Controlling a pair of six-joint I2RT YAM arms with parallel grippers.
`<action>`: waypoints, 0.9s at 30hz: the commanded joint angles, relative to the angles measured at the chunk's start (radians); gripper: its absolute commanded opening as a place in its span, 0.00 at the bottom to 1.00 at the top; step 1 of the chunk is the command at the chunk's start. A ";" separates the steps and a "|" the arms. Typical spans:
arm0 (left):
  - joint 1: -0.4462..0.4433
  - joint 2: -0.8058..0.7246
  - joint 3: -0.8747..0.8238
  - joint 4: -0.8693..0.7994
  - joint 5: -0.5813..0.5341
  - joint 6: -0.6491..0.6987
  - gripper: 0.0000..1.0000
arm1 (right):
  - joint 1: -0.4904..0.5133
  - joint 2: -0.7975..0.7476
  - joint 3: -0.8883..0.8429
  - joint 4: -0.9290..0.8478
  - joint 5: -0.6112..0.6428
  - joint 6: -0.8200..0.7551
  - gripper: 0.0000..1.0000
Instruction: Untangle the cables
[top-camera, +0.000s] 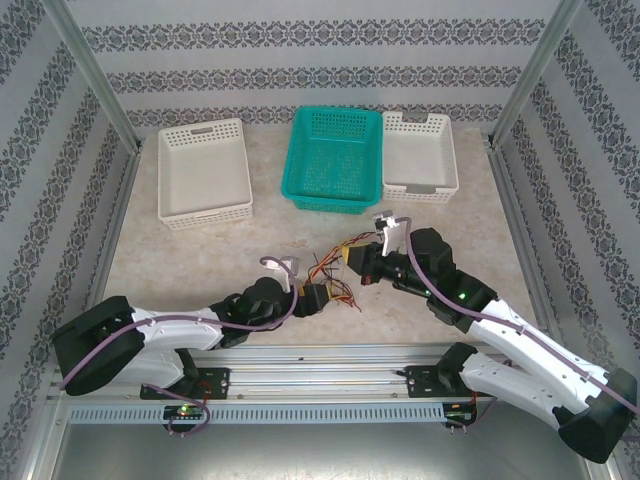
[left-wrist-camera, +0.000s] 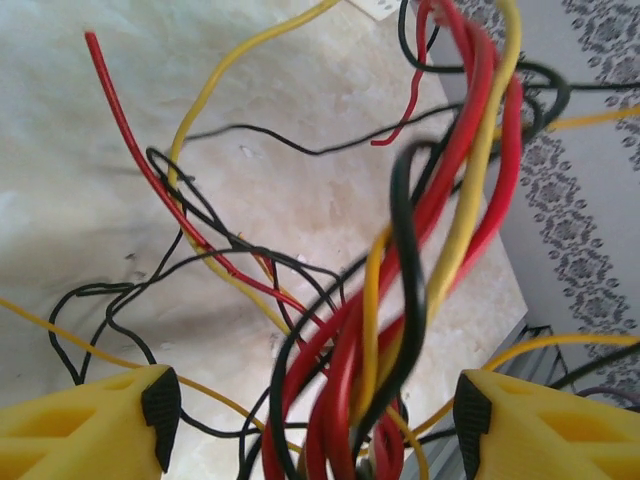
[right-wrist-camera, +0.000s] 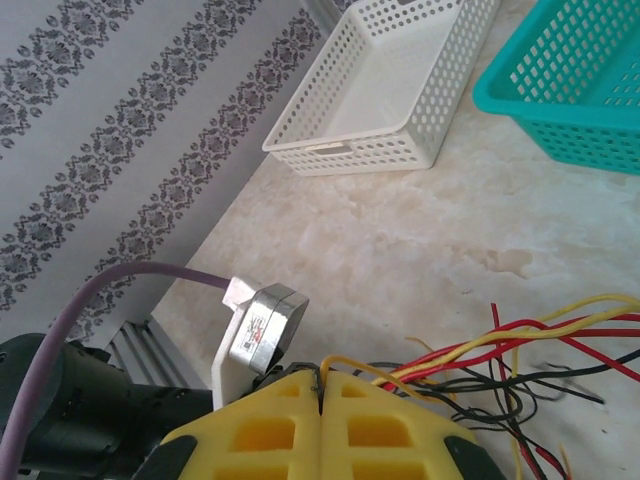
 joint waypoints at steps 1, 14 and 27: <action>-0.007 -0.017 -0.026 0.104 -0.045 -0.020 0.67 | -0.007 -0.011 0.006 0.064 -0.055 0.021 0.00; -0.005 -0.127 -0.039 0.001 -0.109 0.012 0.00 | -0.019 -0.054 -0.025 0.003 -0.038 0.012 0.00; -0.002 -0.354 0.064 -0.412 -0.197 0.106 0.00 | -0.192 -0.078 -0.092 -0.083 -0.041 0.054 0.12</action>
